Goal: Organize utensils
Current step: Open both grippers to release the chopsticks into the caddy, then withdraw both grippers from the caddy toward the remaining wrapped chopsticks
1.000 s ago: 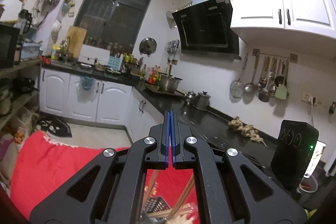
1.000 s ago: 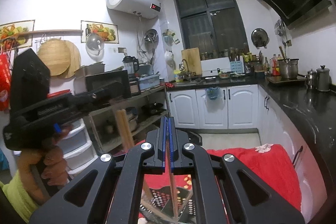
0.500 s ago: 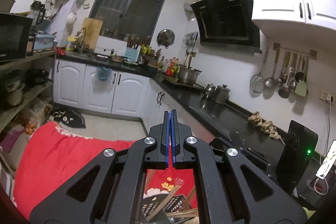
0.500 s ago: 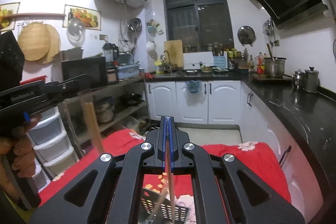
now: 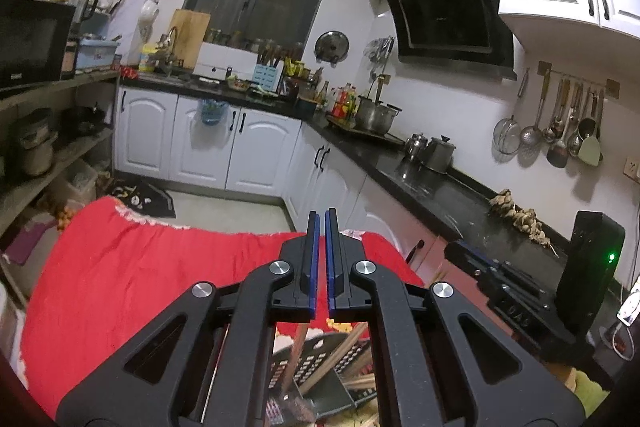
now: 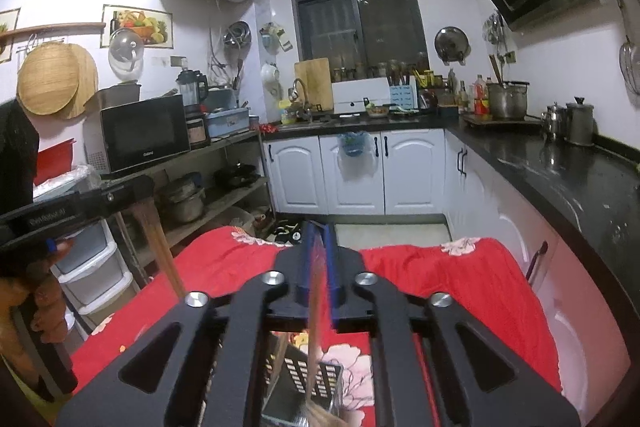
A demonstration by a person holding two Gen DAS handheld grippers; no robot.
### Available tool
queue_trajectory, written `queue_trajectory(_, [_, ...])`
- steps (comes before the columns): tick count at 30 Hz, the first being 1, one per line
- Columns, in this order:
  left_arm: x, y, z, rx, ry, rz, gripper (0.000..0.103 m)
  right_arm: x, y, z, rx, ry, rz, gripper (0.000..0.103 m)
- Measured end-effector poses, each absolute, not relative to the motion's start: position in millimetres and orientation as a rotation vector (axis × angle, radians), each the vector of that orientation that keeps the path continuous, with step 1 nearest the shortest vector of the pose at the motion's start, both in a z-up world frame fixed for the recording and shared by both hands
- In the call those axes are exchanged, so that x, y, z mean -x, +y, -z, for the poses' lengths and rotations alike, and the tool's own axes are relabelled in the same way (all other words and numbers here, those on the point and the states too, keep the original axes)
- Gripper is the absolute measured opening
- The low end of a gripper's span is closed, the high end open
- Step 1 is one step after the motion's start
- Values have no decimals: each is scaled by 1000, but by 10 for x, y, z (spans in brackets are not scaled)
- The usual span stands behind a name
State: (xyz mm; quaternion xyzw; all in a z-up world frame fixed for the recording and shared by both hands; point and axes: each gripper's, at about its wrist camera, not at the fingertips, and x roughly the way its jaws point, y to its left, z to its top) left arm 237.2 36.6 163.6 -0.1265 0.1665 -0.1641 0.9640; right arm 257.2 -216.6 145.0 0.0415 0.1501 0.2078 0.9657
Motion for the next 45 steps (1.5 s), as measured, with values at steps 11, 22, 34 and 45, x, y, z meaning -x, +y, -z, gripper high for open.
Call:
queue_trajectory(11, [-2143, 582, -1479, 287, 346, 294, 40, -2291, -2415, -1366, -116, 337, -400, 28])
queue_trajectory(22, [-1775, 766, -1364, 282, 353, 284, 60, -1994, -2544, -1242, -97, 374, -394, 35])
queue_trajectory(34, [-1571, 606, -1106, 217, 406, 296, 91, -1756, -2525, -1109, -74, 398, -409, 46])
queue_trajectory(45, [-1448, 608, -819, 226, 463, 293, 92, -1571, -2473, -888, -59, 440, -428, 50])
